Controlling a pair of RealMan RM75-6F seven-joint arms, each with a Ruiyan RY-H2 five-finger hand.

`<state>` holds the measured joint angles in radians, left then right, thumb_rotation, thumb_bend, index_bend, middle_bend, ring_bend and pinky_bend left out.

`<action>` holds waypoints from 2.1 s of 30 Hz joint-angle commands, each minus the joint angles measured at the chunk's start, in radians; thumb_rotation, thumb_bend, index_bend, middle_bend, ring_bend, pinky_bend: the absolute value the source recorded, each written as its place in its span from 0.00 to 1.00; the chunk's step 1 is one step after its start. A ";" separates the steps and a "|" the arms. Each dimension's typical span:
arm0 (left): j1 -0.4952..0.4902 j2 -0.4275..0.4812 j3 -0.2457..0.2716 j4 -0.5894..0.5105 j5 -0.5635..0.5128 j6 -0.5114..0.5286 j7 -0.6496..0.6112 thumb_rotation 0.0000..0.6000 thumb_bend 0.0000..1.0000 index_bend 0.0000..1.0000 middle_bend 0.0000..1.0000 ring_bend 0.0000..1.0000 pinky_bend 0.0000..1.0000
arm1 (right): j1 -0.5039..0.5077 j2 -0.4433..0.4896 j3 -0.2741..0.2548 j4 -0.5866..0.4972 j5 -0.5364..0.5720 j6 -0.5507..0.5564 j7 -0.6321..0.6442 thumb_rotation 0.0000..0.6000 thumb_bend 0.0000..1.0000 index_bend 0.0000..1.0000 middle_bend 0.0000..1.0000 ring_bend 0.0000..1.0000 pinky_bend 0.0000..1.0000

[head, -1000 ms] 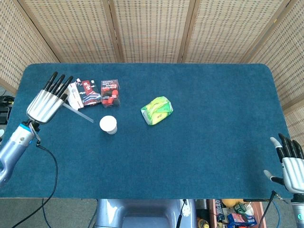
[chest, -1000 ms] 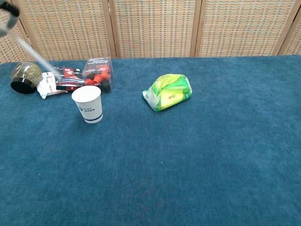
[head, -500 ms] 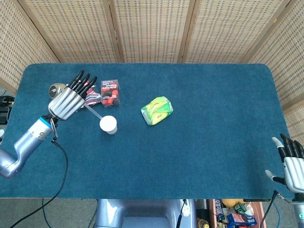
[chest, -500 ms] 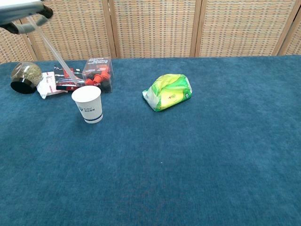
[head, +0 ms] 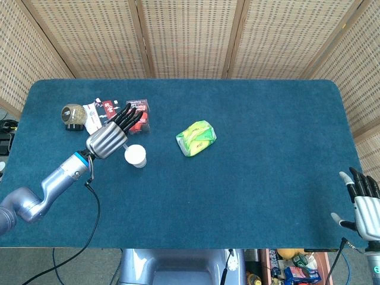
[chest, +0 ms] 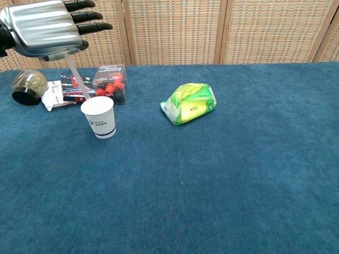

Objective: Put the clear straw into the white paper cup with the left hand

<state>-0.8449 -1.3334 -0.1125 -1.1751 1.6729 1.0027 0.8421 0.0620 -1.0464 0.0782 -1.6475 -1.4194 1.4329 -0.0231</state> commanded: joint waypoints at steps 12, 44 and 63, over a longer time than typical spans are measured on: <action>-0.024 -0.054 0.016 0.027 -0.018 -0.025 0.042 1.00 0.40 0.60 0.00 0.00 0.00 | 0.002 0.000 0.000 0.004 0.006 -0.006 0.005 1.00 0.00 0.00 0.00 0.00 0.00; 0.148 0.072 -0.035 -0.234 -0.163 0.233 -0.243 1.00 0.17 0.00 0.00 0.00 0.00 | -0.006 0.005 -0.007 -0.004 -0.016 0.014 0.012 1.00 0.00 0.00 0.00 0.00 0.00; 0.641 0.234 0.155 -0.437 -0.248 0.532 -0.752 1.00 0.11 0.00 0.00 0.00 0.00 | -0.022 -0.006 -0.005 0.003 -0.067 0.085 -0.002 1.00 0.00 0.00 0.00 0.00 0.00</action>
<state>-0.2397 -1.0907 0.0157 -1.6179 1.4044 1.5078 0.1258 0.0421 -1.0508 0.0739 -1.6453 -1.4815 1.5140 -0.0237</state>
